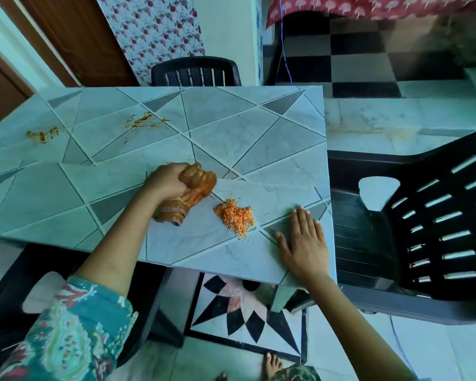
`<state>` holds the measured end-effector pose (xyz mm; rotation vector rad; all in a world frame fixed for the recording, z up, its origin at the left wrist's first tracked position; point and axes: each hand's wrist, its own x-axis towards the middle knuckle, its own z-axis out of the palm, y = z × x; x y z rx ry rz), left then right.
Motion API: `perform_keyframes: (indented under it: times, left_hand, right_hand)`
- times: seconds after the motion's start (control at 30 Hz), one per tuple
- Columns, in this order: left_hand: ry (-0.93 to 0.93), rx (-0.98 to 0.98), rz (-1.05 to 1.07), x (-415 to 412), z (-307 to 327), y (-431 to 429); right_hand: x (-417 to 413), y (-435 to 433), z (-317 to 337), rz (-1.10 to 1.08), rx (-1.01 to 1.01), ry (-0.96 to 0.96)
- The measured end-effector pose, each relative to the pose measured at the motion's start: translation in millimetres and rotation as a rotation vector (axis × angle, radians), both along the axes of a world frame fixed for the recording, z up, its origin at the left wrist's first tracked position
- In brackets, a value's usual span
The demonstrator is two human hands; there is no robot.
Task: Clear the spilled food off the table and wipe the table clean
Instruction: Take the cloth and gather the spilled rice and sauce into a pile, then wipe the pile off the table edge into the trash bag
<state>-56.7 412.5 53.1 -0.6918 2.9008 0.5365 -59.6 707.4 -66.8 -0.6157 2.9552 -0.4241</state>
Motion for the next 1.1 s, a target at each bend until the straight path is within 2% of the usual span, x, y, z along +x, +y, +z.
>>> perform_keyframes:
  times: [0.13, 0.33, 0.43, 0.53, 0.63, 0.7, 0.77, 0.93, 1.1]
  left_hand:
    - [-0.146, -0.312, 0.136, 26, -9, -7]
    - [-0.105, -0.332, 0.144, 34, -48, 19]
    - [-0.025, -0.089, 0.202, 44, -48, 12]
    - [0.314, 0.299, 0.307, 78, -39, 3]
    - [0.613, 0.397, 0.351, 134, -31, 21]
    - [0.743, 0.298, 0.369, 180, -29, 32]
    - [0.785, 0.143, 0.36, 222, -32, 37]
    - [0.722, -0.114, 0.557, 350, -24, 16]
    - [0.568, -0.318, 0.759, 497, -18, 3]
  right_hand:
    - [1, -2, 1, 0.013, -0.035, -0.004]
    - [4, -15, 11, 0.059, -0.12, 0.012]
    - [9, -25, 18, 0.093, -0.189, 0.042]
    - [22, -43, 28, 0.147, -0.311, 0.091]
    - [45, -68, 43, 0.259, -0.497, 0.095]
    - [71, -92, 56, 0.367, -0.599, 0.07]
    - [96, -113, 67, 0.465, -0.644, 0.04]
    - [187, -182, 82, 0.779, -0.556, 0.038]
    - [309, -240, 90, 1.017, -0.515, 0.038]
